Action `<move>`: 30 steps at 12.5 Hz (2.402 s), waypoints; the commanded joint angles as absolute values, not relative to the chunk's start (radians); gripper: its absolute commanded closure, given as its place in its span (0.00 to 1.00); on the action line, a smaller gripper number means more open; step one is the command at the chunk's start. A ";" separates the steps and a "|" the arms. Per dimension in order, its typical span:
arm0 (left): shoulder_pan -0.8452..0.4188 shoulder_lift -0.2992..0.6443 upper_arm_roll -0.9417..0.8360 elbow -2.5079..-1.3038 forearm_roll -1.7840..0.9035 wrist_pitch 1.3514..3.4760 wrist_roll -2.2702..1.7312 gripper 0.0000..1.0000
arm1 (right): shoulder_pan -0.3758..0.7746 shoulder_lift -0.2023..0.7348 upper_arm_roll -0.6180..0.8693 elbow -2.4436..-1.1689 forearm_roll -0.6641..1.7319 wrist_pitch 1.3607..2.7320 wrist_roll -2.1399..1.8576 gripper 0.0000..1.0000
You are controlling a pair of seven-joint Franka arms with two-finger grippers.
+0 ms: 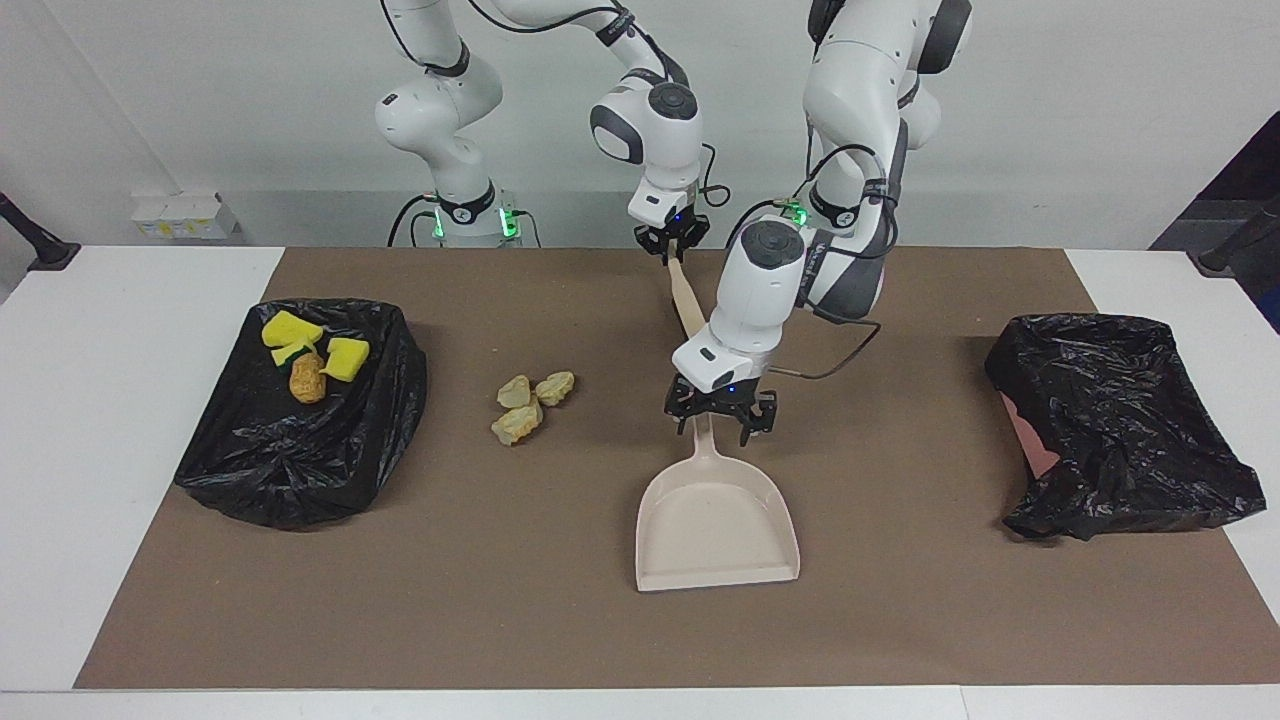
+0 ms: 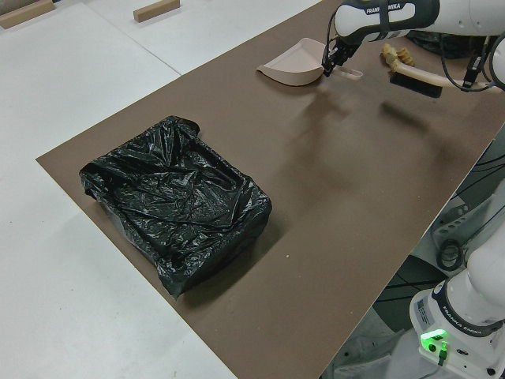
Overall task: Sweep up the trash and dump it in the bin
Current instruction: 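Move the brush with the right gripper toward the bread chunks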
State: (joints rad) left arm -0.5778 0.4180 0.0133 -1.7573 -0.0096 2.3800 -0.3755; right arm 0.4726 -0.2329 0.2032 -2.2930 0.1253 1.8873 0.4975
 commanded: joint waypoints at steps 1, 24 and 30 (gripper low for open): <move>-0.577 0.393 0.015 -1.779 0.027 2.361 -0.382 0.96 | 0.332 -0.299 0.209 -2.319 0.071 1.852 0.414 1.00; -0.380 0.215 0.012 -1.928 0.038 2.135 1.120 1.00 | 0.195 -0.018 0.218 -2.309 -0.011 2.115 0.408 1.00; -0.492 0.109 0.012 -2.158 0.040 2.273 1.109 1.00 | 0.288 -0.008 0.218 -2.290 0.106 2.123 0.431 1.00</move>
